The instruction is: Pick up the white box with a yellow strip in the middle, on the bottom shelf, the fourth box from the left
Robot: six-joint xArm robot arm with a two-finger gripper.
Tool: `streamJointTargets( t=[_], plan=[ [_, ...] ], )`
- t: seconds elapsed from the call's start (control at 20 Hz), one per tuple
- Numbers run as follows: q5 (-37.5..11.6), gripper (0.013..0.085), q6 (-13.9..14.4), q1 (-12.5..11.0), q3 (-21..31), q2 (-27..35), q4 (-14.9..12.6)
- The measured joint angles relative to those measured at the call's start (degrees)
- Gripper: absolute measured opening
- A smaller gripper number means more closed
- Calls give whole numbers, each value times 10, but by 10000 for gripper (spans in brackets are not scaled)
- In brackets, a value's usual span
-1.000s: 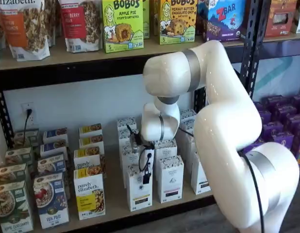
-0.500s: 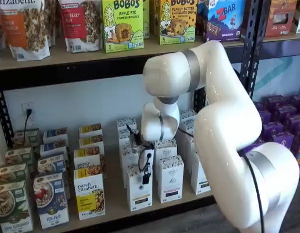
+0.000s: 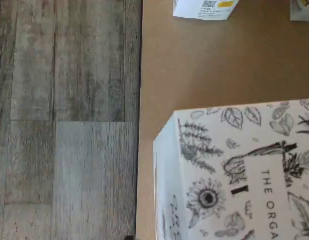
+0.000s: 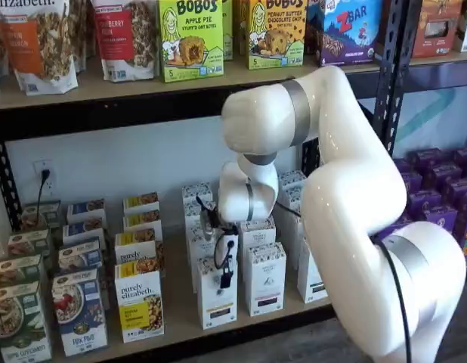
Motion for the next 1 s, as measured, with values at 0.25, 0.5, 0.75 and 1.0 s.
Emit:
streamJointTargets(
  t=[0.25, 0.5, 0.75, 1.0],
  plan=[
    [3, 690, -4, 2, -5, 4, 7],
    [10, 650, 11, 5, -13, 10, -7],
    [2, 650, 18, 8, -15, 14, -11],
    [-4, 650, 14, 8, -13, 15, -7]
  ],
)
